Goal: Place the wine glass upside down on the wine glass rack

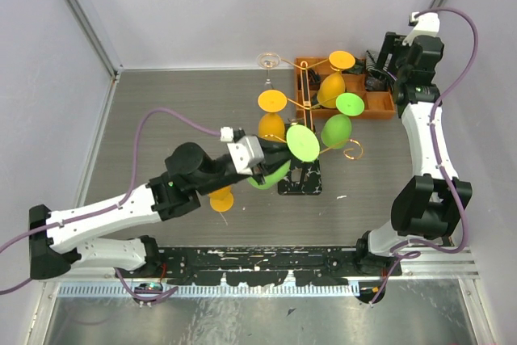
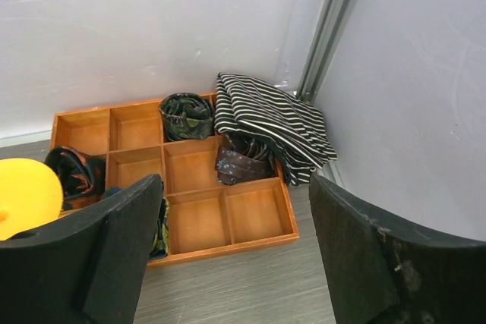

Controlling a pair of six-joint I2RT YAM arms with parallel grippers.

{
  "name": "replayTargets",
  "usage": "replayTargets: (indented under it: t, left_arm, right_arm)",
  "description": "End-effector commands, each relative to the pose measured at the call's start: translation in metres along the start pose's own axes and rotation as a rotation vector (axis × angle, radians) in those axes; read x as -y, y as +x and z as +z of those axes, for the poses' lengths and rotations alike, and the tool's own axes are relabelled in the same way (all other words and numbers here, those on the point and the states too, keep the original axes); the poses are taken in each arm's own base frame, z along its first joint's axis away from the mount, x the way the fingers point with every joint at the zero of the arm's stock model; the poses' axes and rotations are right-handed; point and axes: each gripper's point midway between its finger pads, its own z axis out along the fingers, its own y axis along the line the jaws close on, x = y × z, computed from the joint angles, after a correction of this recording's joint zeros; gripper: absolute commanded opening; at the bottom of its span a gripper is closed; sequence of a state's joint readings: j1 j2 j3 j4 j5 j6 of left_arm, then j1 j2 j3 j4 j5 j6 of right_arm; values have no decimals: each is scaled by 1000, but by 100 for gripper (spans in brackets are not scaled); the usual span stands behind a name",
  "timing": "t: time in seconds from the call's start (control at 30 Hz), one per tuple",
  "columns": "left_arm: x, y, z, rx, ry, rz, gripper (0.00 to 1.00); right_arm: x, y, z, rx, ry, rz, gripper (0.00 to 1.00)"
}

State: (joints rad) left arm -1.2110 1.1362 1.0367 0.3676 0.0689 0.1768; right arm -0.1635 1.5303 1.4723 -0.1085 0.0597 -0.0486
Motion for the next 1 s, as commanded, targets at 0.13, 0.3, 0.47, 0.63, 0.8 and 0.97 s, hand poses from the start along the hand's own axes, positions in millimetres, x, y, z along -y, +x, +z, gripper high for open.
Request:
replayTargets:
  t: [0.13,0.3,0.47,0.63,0.8,0.97]
  left_arm:
    - [41,-10,12,46,67,-44,0]
    - [47,-1,28,106,37,-134,1]
    - [47,18,55,137,-12,-198,0]
    - [37,29,63,212,-135,-322,0]
    - [28,52,60,207,-286,-329,0]
    - [24,64,62,189,-400,-273,0]
  right_arm:
    - [13,-12,-8,36,12,-2,83]
    - [13,-7,-6,26,6,0,83]
    - [20,-18,-6,43,13,-11,84]
    - [25,-27,-7,61,12,-5,84]
    - [24,-28,-8,64,4,4,84]
    - [23,-29,-7,67,-4,15,84]
